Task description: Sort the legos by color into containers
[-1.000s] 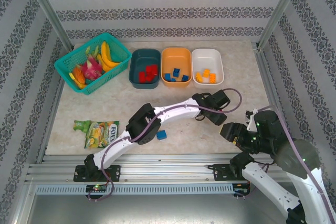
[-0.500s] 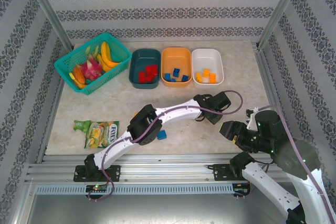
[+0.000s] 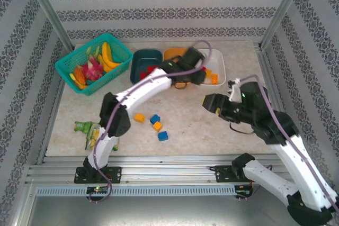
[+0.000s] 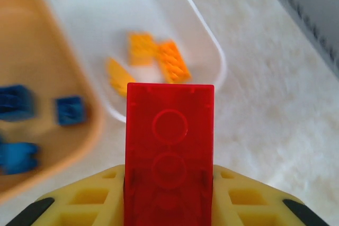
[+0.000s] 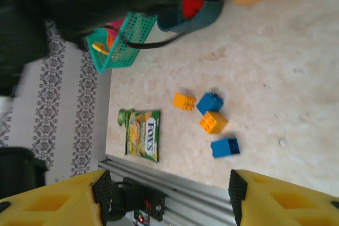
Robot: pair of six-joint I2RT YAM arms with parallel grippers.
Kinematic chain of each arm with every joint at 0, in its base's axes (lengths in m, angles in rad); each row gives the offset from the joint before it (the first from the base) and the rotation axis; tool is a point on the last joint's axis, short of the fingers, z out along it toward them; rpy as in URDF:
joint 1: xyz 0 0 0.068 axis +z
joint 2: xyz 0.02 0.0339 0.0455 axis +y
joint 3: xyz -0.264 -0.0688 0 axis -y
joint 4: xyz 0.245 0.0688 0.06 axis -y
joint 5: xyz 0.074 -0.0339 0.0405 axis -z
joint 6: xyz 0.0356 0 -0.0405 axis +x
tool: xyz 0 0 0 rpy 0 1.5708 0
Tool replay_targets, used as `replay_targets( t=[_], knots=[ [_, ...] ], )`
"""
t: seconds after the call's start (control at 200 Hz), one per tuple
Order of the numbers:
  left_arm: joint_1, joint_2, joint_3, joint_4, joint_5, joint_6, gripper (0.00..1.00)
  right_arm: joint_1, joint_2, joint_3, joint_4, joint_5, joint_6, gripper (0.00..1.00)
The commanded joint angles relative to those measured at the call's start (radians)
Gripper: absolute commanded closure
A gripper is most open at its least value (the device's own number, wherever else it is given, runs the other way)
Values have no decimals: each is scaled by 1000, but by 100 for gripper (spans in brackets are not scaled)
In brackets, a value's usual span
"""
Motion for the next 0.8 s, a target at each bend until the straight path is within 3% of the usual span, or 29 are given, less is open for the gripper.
replay_targets(
  t=[0.0, 0.15, 0.365, 0.56, 0.799],
  knots=[
    [87, -47, -66, -56, 24, -27, 68, 22, 101, 34, 224, -12, -61, 38],
    [223, -65, -78, -101, 3, -17, 68, 68, 289, 97, 379, 35, -96, 37],
    [365, 21, 0, -153, -101, -3, 67, 54, 499, 180, 459, 8, -74, 37],
    [419, 170, 144, -182, -240, -4, 68, 22, 589, 207, 474, -24, -41, 37],
    [441, 343, 304, -211, -334, 1, 67, -5, 634, 210, 487, -29, -23, 37]
  ],
)
